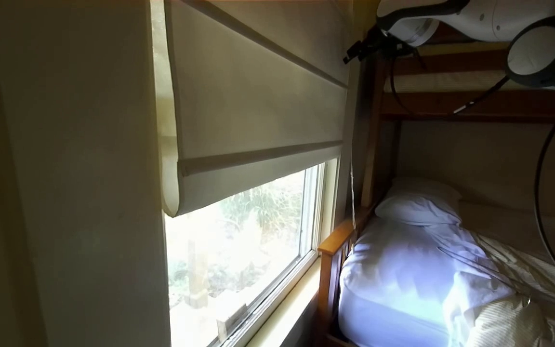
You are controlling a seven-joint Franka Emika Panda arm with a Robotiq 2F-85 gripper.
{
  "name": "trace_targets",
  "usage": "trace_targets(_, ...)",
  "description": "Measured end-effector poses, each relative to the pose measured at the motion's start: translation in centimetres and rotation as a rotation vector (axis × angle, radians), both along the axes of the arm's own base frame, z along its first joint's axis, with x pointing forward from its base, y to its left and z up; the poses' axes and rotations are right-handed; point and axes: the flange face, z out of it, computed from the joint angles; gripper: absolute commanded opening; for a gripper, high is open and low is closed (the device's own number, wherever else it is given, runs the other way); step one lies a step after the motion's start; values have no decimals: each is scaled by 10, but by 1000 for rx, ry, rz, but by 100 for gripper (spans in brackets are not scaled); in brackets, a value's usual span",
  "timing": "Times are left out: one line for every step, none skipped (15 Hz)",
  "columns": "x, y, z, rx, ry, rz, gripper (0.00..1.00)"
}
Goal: Open the curtains slightly
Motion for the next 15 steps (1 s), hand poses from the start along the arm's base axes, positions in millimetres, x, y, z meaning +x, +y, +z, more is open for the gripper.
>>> trace_targets(1,-2,0,4,12,2,60)
trace_targets(2,-2,0,7,23,8,53)
trace_targets(2,0,3,8,30,16,45)
trace_targets(1,4,7,8,34,25,38)
trace_targets(0,9,12,7,32,35,31)
trace_targets(-1,13,17,7,32,43,24)
trace_targets(-3,16,20,8,32,49,18)
trace_targets(-5,18,23,8,32,53,10)
trace_targets(-7,19,26,9,31,55,4)
trace_targets(-8,20,27,8,30,55,0)
trace_targets(-8,20,27,8,29,55,0)
trace_targets(-8,20,27,9,29,55,0)
trace_targets(-8,20,27,9,30,54,0)
trace_targets(-8,19,27,10,30,54,0)
trace_targets(-8,19,27,10,30,53,0)
